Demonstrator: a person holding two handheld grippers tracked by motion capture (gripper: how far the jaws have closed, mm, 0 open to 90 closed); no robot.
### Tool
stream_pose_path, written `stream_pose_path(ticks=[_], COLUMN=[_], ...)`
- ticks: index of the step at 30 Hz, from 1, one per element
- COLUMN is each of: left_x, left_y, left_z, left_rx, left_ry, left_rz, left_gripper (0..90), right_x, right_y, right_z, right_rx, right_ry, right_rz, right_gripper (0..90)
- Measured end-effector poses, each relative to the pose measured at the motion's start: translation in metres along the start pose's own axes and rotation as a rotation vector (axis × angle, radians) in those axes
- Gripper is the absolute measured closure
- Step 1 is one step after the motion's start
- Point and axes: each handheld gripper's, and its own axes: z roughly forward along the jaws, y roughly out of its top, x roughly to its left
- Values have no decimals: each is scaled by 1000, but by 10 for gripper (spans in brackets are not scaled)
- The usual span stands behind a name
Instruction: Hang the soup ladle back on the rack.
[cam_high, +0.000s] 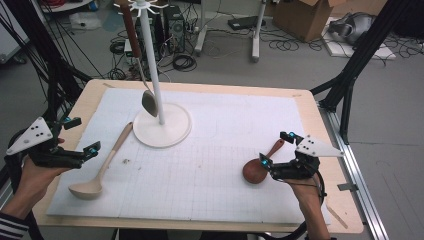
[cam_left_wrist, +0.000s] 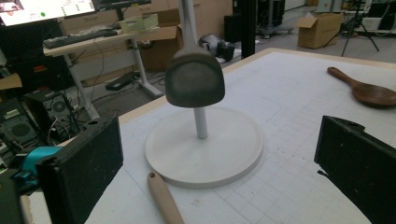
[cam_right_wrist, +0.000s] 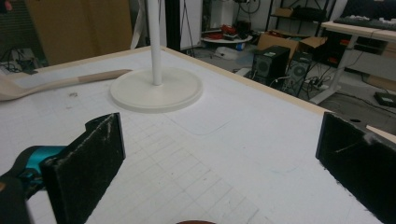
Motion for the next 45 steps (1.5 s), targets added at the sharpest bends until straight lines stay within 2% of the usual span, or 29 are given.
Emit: stream_pose_path(ticks=[12, 17, 20, 23, 28, 30, 34, 37, 45], left_x=[0, 1, 1, 0, 4, 5, 9, 10, 13], left_y=[2, 4, 5, 7, 6, 4, 1, -1, -4], left_z=[2, 5, 9, 13, 25, 30, 39, 47, 63], left_rx=[20, 55, 93, 151, 281, 323, 410, 483, 642], left_ry=[12, 21, 35, 50, 57, 51, 55, 58, 56], left_rz=[-15, -21, -17, -1, -25, -65, -114, -103, -128], left_gripper=[17, 17, 18, 17, 17, 17, 18, 17, 18], right_x=[1, 1, 1, 0, 0, 0, 1, 1, 1], right_y=[0, 0, 0, 0, 0, 0, 0, 0, 0], right_z=[0, 0, 0, 1, 1, 2, 3, 3, 2], right_rx=[-2, 1, 2, 1, 3, 1, 5, 6, 4], right_ry=[3, 3, 2, 2, 2, 2, 5, 6, 7], right_rz=[-1, -1, -1, -3, -4, -7, -4, -7, 2], right_gripper=[5, 6, 5, 5, 5, 5, 5, 5, 5])
